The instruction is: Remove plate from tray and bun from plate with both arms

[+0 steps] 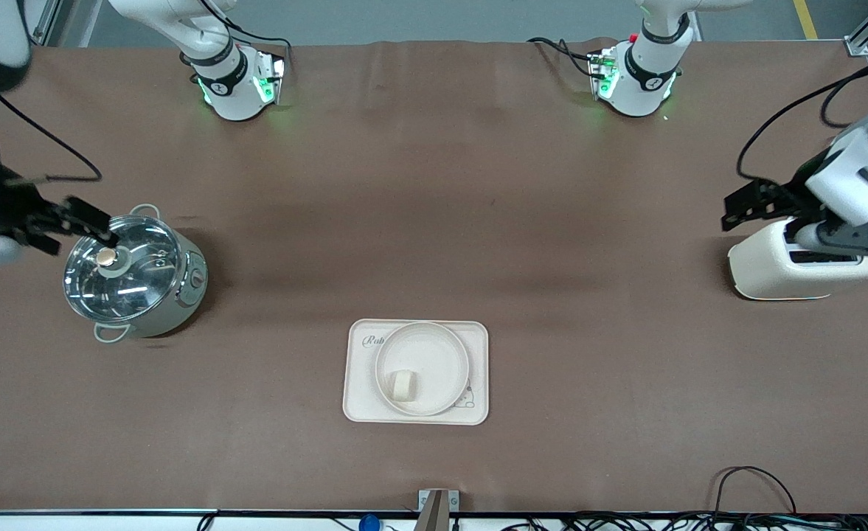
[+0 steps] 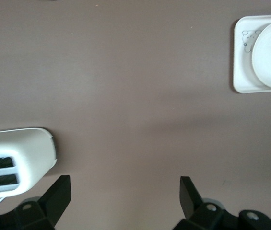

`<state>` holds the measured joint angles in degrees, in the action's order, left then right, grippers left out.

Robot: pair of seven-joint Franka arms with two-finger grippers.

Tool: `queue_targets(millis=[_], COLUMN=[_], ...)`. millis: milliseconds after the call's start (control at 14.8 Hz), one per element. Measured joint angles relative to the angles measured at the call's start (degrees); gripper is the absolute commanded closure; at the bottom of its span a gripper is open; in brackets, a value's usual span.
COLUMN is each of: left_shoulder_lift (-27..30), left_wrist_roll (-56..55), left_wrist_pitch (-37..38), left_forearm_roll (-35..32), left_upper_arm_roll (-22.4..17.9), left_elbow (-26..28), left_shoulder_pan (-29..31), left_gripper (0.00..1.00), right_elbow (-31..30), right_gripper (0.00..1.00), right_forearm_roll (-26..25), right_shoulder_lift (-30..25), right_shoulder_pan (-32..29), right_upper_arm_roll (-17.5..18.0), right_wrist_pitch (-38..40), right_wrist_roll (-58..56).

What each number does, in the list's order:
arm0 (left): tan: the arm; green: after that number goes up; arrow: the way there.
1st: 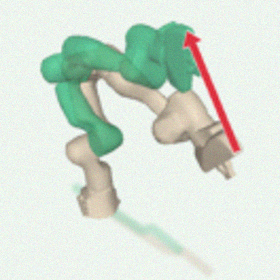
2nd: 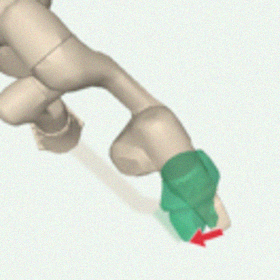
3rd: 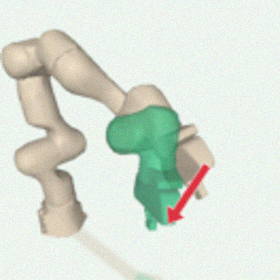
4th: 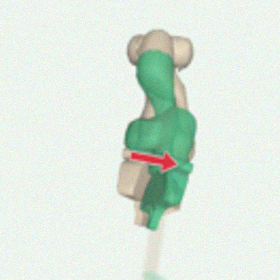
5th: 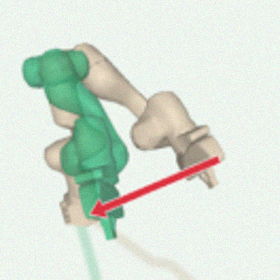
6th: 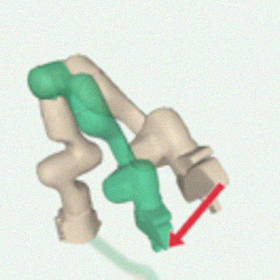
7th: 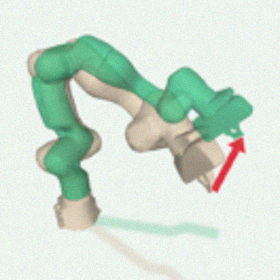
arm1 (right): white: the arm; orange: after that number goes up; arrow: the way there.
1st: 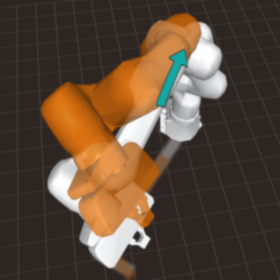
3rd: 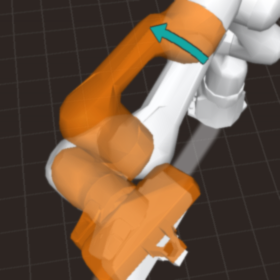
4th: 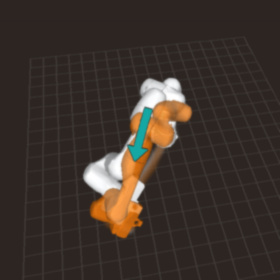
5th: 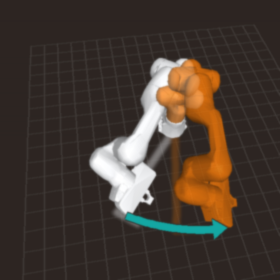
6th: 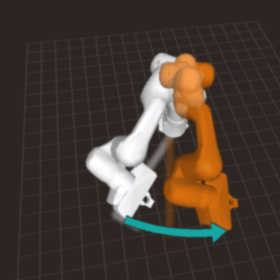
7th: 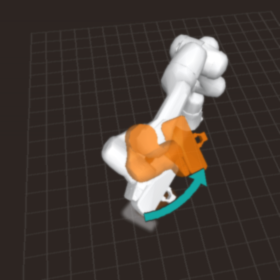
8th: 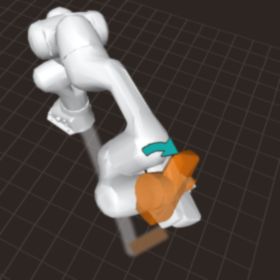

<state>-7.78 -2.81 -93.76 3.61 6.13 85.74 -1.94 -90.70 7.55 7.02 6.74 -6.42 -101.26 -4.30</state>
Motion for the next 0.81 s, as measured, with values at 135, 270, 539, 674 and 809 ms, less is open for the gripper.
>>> queue_targets(millis=[135, 270, 539, 674, 809], left_shoulder_lift=[-3.01, -6.19, -11.81, -14.40, -16.77], left_wrist_roll=[-6.56, -12.33, -17.94, -18.14, -18.14], left_wrist_pitch=[-2.12, -3.96, -10.83, -13.84, -15.91], left_forearm_roll=[-0.01, -0.43, -0.72, -0.76, -0.77], left_upper_arm_roll=[0.43, 0.57, 0.64, 0.50, 0.29], left_elbow=[0.04, 0.05, -0.02, -0.06, -0.39], left_shoulder_pan=[-3.16, -7.22, -11.44, -11.43, -11.13], left_gripper=[0.00, 0.00, 0.00, 0.00, 0.00], right_elbow=[0.70, 1.17, 1.67, 1.87, 2.08], right_gripper=[0.18, 0.22, 0.22, 0.22, 0.22], right_forearm_roll=[0.42, 0.54, 0.67, 0.68, 1.05], right_shoulder_lift=[4.41, 8.49, 15.09, 16.84, 17.92], right_shoulder_pan=[1.48, 3.03, 5.28, 5.69, 5.63], right_upper_arm_roll=[0.61, 1.14, 3.30, 3.85, 3.82], right_wrist_pitch=[-5.22, -10.45, -18.77, -20.57, -20.96], right_wrist_roll=[0.03, 0.31, 6.13, 7.39, 7.60])
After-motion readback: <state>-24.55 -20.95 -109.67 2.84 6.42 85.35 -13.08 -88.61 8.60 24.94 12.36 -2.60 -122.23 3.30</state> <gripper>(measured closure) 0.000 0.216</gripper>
